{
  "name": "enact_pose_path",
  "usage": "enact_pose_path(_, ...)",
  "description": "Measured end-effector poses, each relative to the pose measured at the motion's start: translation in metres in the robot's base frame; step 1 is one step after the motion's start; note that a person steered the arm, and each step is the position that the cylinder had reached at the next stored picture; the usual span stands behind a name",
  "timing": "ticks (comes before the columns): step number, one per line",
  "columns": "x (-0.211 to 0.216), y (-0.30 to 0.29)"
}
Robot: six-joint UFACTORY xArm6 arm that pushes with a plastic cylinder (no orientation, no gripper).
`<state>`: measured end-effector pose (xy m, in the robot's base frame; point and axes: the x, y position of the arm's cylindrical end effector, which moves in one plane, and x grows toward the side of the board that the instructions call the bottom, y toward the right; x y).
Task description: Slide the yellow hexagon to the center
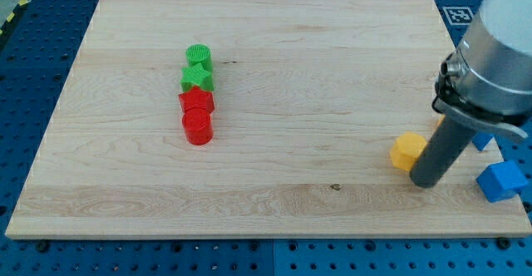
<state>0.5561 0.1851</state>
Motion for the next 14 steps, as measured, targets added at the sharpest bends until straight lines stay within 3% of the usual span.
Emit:
enact_pose_path(5,-0.107,-0.02)
enact_pose_path(7,-0.109,-0.086)
enact_pose_path(11,-0.141,-0.142)
enact_pose_path(14,-0.143,-0.136)
